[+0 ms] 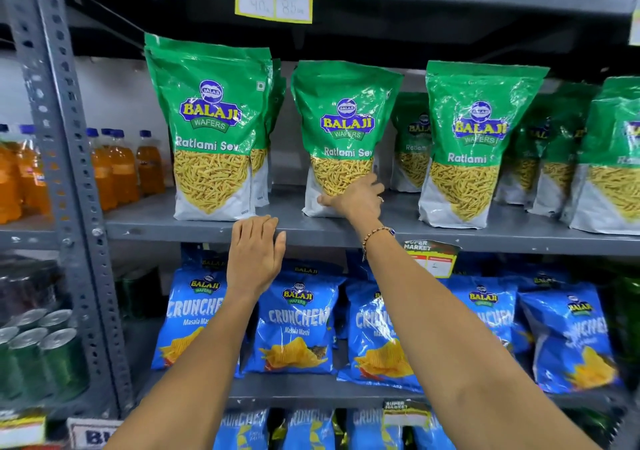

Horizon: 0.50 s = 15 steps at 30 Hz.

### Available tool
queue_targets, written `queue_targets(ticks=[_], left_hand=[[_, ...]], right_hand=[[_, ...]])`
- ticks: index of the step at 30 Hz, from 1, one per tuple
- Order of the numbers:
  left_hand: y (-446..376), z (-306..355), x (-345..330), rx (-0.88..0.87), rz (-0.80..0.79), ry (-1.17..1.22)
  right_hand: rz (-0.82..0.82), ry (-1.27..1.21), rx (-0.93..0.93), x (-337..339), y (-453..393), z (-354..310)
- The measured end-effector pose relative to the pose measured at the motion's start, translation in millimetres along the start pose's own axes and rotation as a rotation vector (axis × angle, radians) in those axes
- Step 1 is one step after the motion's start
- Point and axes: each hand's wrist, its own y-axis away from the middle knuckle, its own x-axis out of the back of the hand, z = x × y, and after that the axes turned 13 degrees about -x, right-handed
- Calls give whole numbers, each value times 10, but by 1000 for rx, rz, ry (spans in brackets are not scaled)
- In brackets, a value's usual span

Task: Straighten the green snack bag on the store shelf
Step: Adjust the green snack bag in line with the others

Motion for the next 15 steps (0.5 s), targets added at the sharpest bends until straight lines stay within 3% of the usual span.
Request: queue_targets(ticks=[15], left_hand=[[-2, 33, 135, 9, -131, -10]], right_hand=[[4, 3, 1, 207, 307, 139]])
